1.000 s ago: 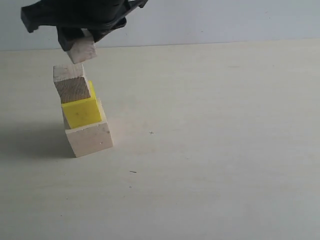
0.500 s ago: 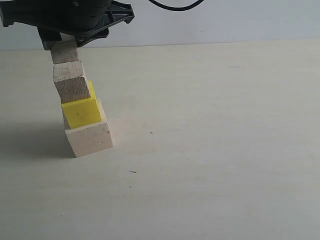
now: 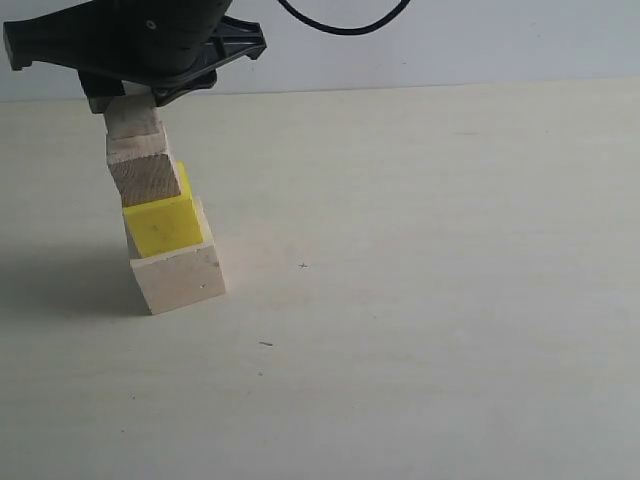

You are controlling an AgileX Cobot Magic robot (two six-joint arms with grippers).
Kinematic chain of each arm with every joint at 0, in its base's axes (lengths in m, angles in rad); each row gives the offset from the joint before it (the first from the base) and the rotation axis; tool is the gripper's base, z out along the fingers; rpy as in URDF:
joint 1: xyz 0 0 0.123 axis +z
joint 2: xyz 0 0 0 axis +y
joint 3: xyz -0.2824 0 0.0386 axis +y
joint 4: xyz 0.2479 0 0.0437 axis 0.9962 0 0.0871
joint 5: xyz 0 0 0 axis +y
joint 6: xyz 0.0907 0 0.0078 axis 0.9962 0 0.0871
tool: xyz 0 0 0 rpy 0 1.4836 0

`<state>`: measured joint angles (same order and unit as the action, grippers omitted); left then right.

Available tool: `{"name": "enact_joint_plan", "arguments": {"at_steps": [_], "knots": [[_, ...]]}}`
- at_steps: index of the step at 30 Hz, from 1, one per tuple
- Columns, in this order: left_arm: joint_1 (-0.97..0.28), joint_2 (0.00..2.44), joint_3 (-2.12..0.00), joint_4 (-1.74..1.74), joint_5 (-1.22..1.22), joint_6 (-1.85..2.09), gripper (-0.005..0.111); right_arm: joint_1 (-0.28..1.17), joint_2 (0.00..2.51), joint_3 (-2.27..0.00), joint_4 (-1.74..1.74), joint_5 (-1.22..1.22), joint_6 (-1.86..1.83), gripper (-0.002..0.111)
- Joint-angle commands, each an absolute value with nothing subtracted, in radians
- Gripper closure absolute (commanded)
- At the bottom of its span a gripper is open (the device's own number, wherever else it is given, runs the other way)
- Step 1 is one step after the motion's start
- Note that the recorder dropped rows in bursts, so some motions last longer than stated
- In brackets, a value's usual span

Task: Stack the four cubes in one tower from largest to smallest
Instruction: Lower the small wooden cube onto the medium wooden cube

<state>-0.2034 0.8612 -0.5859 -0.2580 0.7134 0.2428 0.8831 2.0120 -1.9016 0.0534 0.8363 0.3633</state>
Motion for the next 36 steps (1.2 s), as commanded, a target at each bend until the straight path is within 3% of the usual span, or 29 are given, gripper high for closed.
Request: {"name": "enact_joint_plan", "arguments": {"at_steps": [1, 17, 30, 36], "knots": [[-0.210, 0.862, -0.582, -0.270, 0.707, 0.235, 0.107, 0.884, 2.022, -1.904, 0.046, 0.821, 0.367, 0.108], [-0.210, 0.862, -0.582, -0.270, 0.707, 0.235, 0.107, 0.884, 2.022, -1.904, 0.046, 0.840, 0.367, 0.106], [-0.210, 0.862, -0.582, -0.270, 0.707, 0.235, 0.107, 0.884, 2.022, -1.904, 0.046, 0.842, 0.367, 0.060], [-0.210, 0.862, -0.582, -0.271, 0.709, 0.235, 0.107, 0.884, 2.022, -1.904, 0.049, 0.842, 0.367, 0.050]]}}
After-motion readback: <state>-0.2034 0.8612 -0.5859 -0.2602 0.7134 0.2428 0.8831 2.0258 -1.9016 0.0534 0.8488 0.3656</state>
